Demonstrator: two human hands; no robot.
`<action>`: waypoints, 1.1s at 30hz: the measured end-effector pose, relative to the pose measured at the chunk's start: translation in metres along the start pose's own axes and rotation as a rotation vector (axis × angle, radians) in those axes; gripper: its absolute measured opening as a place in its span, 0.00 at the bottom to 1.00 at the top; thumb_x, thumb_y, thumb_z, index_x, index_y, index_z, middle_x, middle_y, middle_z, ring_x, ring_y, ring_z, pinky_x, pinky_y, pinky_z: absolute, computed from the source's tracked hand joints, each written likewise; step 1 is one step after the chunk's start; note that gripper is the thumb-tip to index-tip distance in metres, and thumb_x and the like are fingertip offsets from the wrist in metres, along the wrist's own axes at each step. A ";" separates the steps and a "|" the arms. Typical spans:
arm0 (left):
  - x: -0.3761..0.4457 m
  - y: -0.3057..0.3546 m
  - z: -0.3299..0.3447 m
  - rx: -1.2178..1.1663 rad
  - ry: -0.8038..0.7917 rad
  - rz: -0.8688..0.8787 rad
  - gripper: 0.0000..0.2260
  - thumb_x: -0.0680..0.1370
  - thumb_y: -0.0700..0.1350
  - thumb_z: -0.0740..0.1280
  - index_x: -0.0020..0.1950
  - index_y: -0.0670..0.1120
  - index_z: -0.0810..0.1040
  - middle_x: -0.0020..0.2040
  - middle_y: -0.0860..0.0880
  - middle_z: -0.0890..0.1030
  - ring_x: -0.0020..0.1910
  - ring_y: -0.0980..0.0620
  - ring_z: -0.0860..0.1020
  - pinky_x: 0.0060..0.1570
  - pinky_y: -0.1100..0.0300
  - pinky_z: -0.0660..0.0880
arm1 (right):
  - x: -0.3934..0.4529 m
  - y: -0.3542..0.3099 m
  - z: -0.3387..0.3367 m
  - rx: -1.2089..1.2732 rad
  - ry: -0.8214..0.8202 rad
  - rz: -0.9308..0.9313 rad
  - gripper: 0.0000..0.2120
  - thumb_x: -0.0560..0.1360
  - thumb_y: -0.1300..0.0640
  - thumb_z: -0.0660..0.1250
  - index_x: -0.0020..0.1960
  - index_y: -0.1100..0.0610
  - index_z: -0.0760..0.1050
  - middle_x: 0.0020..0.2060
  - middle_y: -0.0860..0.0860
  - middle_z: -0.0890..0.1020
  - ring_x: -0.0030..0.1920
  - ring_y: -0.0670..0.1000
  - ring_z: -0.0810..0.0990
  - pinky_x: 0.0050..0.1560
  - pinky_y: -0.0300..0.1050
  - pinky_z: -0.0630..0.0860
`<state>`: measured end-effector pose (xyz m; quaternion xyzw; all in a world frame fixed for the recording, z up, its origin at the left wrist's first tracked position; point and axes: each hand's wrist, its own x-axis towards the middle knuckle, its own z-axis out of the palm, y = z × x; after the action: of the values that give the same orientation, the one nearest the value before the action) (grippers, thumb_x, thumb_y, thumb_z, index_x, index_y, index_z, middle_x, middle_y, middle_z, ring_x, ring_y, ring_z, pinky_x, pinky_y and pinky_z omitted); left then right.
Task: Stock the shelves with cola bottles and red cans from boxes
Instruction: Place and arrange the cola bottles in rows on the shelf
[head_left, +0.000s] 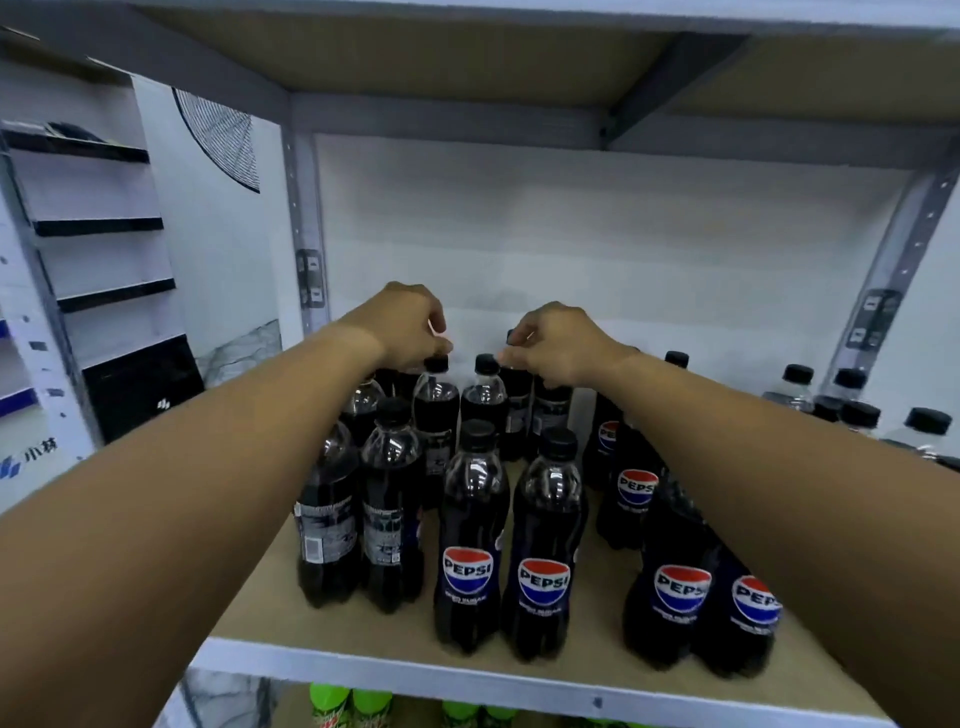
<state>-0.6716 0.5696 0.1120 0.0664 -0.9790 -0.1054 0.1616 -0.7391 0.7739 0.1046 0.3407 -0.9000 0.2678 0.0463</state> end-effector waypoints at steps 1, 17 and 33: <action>0.009 -0.005 0.005 0.021 -0.022 -0.015 0.18 0.79 0.56 0.72 0.63 0.47 0.81 0.63 0.45 0.79 0.60 0.46 0.78 0.59 0.55 0.74 | 0.010 0.000 0.003 -0.031 -0.014 -0.005 0.23 0.77 0.46 0.72 0.59 0.67 0.80 0.56 0.61 0.82 0.52 0.60 0.82 0.55 0.54 0.81; 0.046 -0.017 0.021 -0.025 -0.191 -0.069 0.09 0.74 0.51 0.78 0.49 0.48 0.87 0.43 0.51 0.86 0.47 0.51 0.84 0.52 0.56 0.80 | 0.077 0.010 0.028 -0.090 -0.229 0.028 0.09 0.76 0.54 0.75 0.53 0.58 0.83 0.49 0.55 0.85 0.45 0.57 0.87 0.55 0.54 0.83; 0.054 -0.033 0.017 -0.133 -0.271 -0.030 0.09 0.72 0.54 0.80 0.47 0.52 0.88 0.40 0.52 0.88 0.45 0.52 0.86 0.53 0.54 0.82 | 0.080 0.016 0.023 -0.028 -0.272 -0.033 0.12 0.73 0.53 0.78 0.53 0.57 0.84 0.48 0.52 0.87 0.44 0.50 0.87 0.54 0.45 0.83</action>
<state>-0.7247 0.5322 0.1052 0.0555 -0.9815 -0.1805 0.0303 -0.8078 0.7256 0.0992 0.3879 -0.8960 0.2056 -0.0672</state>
